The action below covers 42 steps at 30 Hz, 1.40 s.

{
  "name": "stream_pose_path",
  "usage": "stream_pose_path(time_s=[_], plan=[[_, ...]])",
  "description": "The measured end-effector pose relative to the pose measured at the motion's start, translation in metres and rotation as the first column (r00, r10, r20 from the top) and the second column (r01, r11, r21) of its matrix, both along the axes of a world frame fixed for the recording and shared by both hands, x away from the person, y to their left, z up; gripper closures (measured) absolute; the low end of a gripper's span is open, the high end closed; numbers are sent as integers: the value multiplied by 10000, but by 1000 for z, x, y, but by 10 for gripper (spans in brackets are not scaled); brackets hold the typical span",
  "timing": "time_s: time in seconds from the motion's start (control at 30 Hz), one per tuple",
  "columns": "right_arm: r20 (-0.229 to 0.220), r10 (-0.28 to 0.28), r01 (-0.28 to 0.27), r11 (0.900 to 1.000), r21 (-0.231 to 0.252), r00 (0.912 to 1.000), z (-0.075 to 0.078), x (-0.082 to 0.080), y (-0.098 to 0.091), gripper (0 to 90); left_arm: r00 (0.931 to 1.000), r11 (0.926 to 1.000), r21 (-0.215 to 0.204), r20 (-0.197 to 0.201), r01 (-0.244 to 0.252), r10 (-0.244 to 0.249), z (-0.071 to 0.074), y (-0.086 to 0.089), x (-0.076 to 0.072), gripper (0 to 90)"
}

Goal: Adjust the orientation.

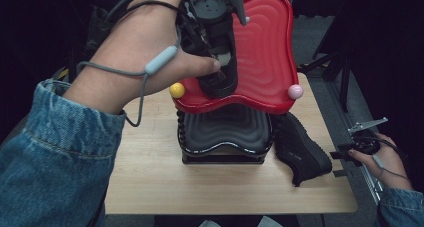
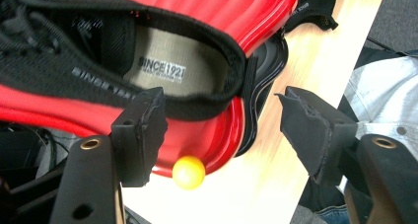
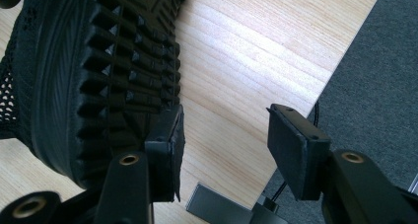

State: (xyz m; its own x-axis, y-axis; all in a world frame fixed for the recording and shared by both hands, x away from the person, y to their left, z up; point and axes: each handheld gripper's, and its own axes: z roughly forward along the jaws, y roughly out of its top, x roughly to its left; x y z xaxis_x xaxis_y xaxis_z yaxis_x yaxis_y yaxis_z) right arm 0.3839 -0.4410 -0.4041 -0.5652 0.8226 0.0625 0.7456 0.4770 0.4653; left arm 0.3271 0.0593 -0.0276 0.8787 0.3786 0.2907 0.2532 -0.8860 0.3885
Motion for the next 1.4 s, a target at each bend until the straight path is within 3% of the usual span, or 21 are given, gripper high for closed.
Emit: stream_pose_path(time_s=[0.13,0.23,0.47,0.67,0.9,1.03,1.27,1.4], plan=[[-7,64,-64,10000,23,10000,0,2,2,495,9990,9988,244,-104,-427,429,-2,13,-2,348],[19,75,-75,10000,41,10000,0,4,3,495,9964,9964,171,-201,-825,828,-7,24,-4,347],[30,165,-165,9999,28,9999,1,9,8,495,9916,9929,211,-533,-1170,1180,-21,46,-1,348],[54,242,-243,9997,67,9997,2,15,11,495,9802,9834,256,-795,-1798,1813,-40,63,2,349],[190,375,-378,9992,134,9991,4,22,15,496,9655,9736,300,-1252,-2263,2283,-70,79,9,349],[169,377,-379,9992,119,9991,4,25,15,496,9620,9706,479,-1294,-2360,2403,-92,85,13,361],[207,331,-333,9994,121,9992,5,25,13,498,9436,9636,146,-1993,-2669,2644,-129,101,21,367],[291,317,-321,9994,151,9991,7,24,12,499,9344,9580,81,-2186,-2865,2813,-151,111,22,366]])
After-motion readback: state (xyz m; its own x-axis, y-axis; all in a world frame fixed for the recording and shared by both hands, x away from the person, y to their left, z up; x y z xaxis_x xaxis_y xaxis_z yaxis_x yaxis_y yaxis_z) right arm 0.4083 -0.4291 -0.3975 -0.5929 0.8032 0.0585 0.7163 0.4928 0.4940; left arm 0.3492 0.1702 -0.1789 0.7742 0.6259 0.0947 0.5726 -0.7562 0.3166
